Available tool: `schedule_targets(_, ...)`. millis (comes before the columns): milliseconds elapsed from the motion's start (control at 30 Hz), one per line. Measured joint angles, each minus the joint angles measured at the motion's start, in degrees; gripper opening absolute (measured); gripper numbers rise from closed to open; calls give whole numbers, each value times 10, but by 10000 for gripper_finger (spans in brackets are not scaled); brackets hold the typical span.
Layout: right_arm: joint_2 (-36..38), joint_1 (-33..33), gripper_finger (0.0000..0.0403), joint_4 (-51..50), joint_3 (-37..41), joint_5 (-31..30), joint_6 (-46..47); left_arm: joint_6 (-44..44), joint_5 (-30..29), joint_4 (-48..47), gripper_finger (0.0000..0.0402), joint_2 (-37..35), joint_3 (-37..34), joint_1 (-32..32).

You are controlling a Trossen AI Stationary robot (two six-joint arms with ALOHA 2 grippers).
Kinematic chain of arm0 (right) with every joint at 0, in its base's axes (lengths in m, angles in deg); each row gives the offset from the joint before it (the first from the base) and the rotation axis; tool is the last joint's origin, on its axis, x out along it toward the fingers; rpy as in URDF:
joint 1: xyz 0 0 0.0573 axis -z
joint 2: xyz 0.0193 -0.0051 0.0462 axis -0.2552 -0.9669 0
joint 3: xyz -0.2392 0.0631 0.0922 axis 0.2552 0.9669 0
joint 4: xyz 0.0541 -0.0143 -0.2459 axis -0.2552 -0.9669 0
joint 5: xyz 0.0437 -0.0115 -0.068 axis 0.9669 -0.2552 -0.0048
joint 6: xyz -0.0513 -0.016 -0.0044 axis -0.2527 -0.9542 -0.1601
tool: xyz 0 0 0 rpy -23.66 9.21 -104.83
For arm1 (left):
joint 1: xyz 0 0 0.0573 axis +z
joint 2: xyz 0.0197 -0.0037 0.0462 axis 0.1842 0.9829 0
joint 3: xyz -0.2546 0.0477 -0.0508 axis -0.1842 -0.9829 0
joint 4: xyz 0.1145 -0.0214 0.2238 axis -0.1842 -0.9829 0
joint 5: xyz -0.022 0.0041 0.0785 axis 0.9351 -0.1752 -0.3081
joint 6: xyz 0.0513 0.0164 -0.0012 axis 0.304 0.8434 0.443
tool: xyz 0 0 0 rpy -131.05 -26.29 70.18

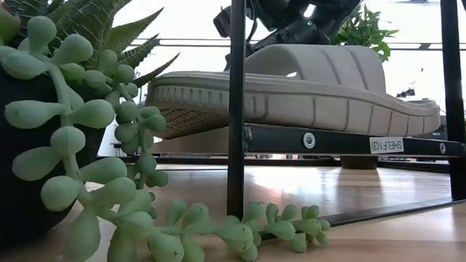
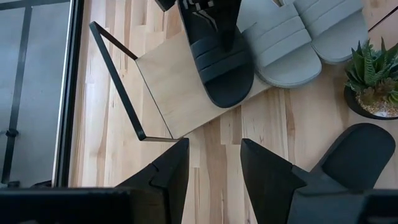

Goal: Pick and place slides into the shelf
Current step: Put the right black slipper on the shelf

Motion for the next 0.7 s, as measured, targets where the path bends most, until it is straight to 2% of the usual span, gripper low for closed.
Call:
schedule_targets(267, 0, -2, 0, -6, 0, -27, 11, 0, 0, 0, 133, 0, 0, 0)
schedule_targets(467, 0, -12, 0, -7, 0, -19, 17, 0, 0, -1, 133, 0, 0, 0)
schedule_targets(700, 0, -9, 0, -11, 0, -50, 17, 1, 0, -3, 133, 0, 0, 0)
